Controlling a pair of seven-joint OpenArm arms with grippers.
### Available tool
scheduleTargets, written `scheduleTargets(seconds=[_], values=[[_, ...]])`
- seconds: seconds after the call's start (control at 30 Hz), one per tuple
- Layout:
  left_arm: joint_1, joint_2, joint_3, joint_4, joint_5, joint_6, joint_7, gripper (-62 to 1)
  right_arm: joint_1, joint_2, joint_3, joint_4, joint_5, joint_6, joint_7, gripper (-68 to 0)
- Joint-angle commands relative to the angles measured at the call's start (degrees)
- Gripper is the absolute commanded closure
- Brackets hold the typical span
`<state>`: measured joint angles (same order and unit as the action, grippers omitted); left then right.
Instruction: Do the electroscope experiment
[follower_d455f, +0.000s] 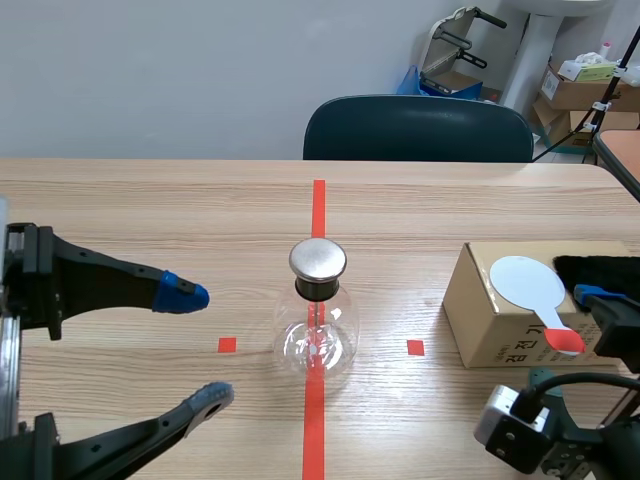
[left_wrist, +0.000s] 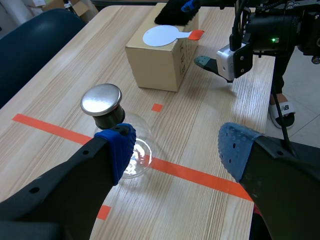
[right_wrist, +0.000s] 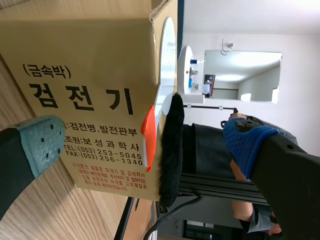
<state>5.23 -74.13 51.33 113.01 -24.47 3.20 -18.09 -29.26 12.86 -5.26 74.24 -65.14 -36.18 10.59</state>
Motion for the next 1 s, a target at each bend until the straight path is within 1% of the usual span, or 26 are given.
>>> scheduleTargets(seconds=[0.0, 0.9, 0.97], values=[[0.5, 0.2, -0.2, 0.7, -0.1, 0.1, -0.9, -37.9, 0.5, 0.4, 0.4, 0.3, 0.0, -0.6, -0.2, -67.9], [0.5, 0.2, -0.2, 0.7, -0.1, 0.1, -0.9, -37.9, 0.5, 0.4, 0.4, 0.3, 0.0, -0.6, -0.2, -67.9], [0.5, 0.2, -0.2, 0.7, -0.1, 0.1, -0.9, -37.9, 0.5, 0.4, 0.5, 0.3, 0.0, -0.6, -0.9, -67.9]])
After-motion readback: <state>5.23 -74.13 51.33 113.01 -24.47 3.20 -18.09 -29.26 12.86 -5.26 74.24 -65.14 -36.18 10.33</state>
